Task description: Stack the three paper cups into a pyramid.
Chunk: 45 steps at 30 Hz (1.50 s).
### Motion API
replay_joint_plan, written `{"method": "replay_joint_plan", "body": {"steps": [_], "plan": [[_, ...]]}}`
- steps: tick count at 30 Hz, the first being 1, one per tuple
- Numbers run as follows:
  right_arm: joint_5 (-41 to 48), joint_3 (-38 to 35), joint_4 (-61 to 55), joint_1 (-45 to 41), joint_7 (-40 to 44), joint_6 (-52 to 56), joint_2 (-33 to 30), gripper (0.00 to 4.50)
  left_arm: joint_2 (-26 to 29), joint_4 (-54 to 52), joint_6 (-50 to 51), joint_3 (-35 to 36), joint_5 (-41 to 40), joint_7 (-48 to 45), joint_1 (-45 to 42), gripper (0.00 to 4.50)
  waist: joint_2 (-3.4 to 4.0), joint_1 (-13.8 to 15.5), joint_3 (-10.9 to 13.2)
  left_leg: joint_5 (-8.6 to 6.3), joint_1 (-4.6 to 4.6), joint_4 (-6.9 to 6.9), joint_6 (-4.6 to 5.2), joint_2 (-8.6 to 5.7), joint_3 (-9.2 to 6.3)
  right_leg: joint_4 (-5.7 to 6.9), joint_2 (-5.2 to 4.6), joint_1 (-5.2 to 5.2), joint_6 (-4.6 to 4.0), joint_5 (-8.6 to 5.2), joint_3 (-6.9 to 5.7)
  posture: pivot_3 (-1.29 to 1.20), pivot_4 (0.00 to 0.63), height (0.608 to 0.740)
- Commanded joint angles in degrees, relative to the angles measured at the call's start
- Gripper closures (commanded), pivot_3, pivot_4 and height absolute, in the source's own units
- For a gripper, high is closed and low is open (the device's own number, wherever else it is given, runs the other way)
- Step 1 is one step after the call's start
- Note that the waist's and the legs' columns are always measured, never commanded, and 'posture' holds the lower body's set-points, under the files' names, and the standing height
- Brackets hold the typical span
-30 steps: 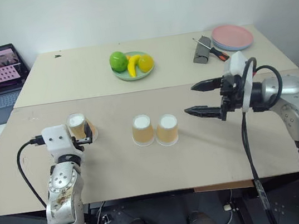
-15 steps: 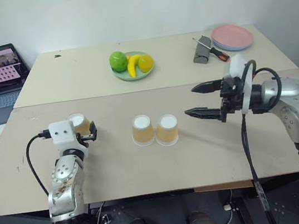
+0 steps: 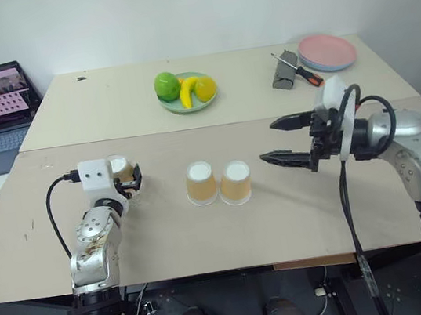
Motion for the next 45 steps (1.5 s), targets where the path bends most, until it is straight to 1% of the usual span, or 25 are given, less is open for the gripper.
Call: {"method": "replay_joint_plan", "body": {"steps": [1,5,7,9,11,15,17,18,20,23,26,27,30,33,37,45], "plan": [[0.83,-1.09,-2.25,-0.03,-0.69,-0.8,-0.19,0.0,1.26,-1.45,-1.39,-0.36,0.86,-0.42,-0.52,1.49,0.0,-0.01,0.0,0.0,0.0,0.0,0.0,0.0,0.0,0.0,0.0,0.0,0.0,0.0,0.0,0.0,0.15,0.74],[0.56,-0.81,-1.81,-0.28,-1.01,-0.92,0.11,0.0,1.52,-0.31,-2.4,-0.25,0.55,-1.1,-2.04,1.49,0.0,0.01,0.0,0.0,0.0,0.0,0.0,0.0,0.0,0.0,0.0,0.0,0.0,0.0,0.0,0.0,0.15,0.74],[0.3,-0.72,-1.75,-0.25,-1.69,-0.89,0.36,0.0,2.18,1.99,-3.5,-0.23,0.12,-2.5,-4.38,1.49,0.0,0.03,0.0,0.0,0.0,0.0,0.0,0.0,0.0,0.01,0.0,0.0,0.0,0.0,0.0,0.0,0.15,0.74],[-0.14,-0.48,-1.83,0.23,-2.48,-0.94,0.43,0.0,3.26,5.78,-4.86,-0.02,-1.22,-5.34,-8.87,1.49,-0.01,0.11,0.01,0.01,0.0,0.01,-0.02,0.0,-0.01,0.04,0.01,0.0,0.0,0.0,-0.01,0.0,0.15,0.74],[-0.05,-0.51,-2.24,0.81,-3.23,-0.82,0.67,0.0,4.69,10.87,-6.53,0.01,-3.64,-10.71,-15.3,1.49,-0.03,0.25,0.02,0.03,-0.03,0.03,-0.05,-0.01,-0.05,0.04,0.01,0.0,0.0,0.0,-0.07,0.0,0.15,0.74],[-0.45,-0.5,-2.46,1.49,-5.75,-0.58,1.59,0.0,7.62,23.48,-9.47,-0.37,-9.01,-25.79,-29.96,1.49,-0.06,0.18,0.04,0.04,-0.22,0.09,-0.07,-0.03,-0.09,-0.09,-0.02,-0.04,0.02,0.01,-0.17,0.0,0.15,0.74],[-1.01,-0.51,-2.5,2.29,-7.15,-0.78,1.86,0.0,8.79,28.98,-9.97,-0.57,-12.43,-36.22,-36.22,1.49,-0.06,0.02,0.04,0.04,-0.26,0.07,-0.07,-0.05,-0.08,-0.15,-0.03,-0.07,0.03,0.01,-0.18,0.0,0.15,0.74],[-0.99,-0.8,-2.63,2.78,-7.91,-0.73,2.08,0.0,9.78,30.97,-8.71,-1.84,-13.64,-42.7,-38.42,1.49,-0.06,-0.02,0.04,0.04,-0.27,0.07,-0.06,-0.05,-0.08,-0.14,-0.03,-0.07,0.03,0.0,-0.18,0.0,0.15,0.74],[-0.85,-1.29,-3.1,3.56,-9.63,-0.45,2.75,0.0,11.78,35.21,-8.38,-5.54,-13.31,-54.3,-41.61,1.49,-0.05,-0.46,0.04,0.05,-0.26,0.05,-0.06,-0.04,-0.08,-0.15,-0.01,-0.08,0.04,0.0,-0.19,0.0,0.15,0.74],[-0.82,-1.66,-4.38,5.34,-11.72,-0.43,3.41,0.0,13.45,40.09,-6.93,-10.66,-11.94,-66.69,-45.29,1.49,-0.04,-1.19,0.05,0.05,-0.23,0.04,-0.06,-0.03,-0.06,-0.08,0.02,-0.09,0.05,-0.01,-0.18,0.0,0.15,0.74],[-0.86,-1.87,-5.67,6.91,-13.96,-0.41,4.25,0.0,14.14,43.02,-6.55,-14.83,-10.19,-75.28,-47.94,1.49,-0.04,-1.58,0.05,0.06,-0.23,0.06,-0.07,-0.03,-0.09,0.05,0.03,-0.09,0.07,-0.02,-0.18,0.0,0.15,0.74],[-0.61,-2.05,-6.51,7.51,-14.79,-0.23,4.7,0.0,14.12,43.7,-8.5,-16.46,-8.75,-77.46,-47.97,1.49,-0.04,-1.71,0.05,0.06,-0.23,0.06,-0.07,-0.02,-0.1,0.06,0.04,-0.09,0.07,-0.02,-0.18,0.0,0.15,0.74],[-0.13,-2.66,-8.71,9.39,-17.05,0.2,5.75,0.0,13.7,45.82,-10.23,-18.95,-6.71,-82.08,-48.55,1.49,-0.04,-1.85,0.05,0.06,-0.23,0.05,-0.06,0.02,-0.1,0.06,0.08,-0.11,0.07,-0.03,-0.17,0.0,0.15,0.74],[-0.33,-3.37,-10.05,11.56,-19.22,0.37,6.49,0.0,12.82,47.92,-10.94,-20.1,-6.35,-84.58,-50.1,1.49,-0.04,-1.76,0.05,0.05,-0.25,0.05,-0.06,0.03,-0.11,0.07,0.1,-0.14,0.07,-0.03,-0.16,0.0,0.15,0.74],[-0.07,-3.58,-11.29,13.08,-21.16,0.51,7.07,0.0,12.14,49.39,-11.09,-22.19,-7.38,-84.98,-51.18,1.49,-0.05,-1.55,0.06,0.06,-0.27,0.1,-0.06,0.01,-0.12,0.09,0.08,-0.12,0.07,-0.03,-0.16,0.0,0.15,0.74],[0.1,-4.83,-12.21,15.1,-22.35,0.52,6.37,0.0,10.08,51.35,-12.07,-24.22,-7.83,-84.98,-51.38,1.49,-0.05,-1.7,0.06,0.05,-0.27,0.1,-0.05,0.02,-0.12,0.09,0.08,-0.13,0.08,-0.03,-0.16,0.0,0.15,0.74]]}}
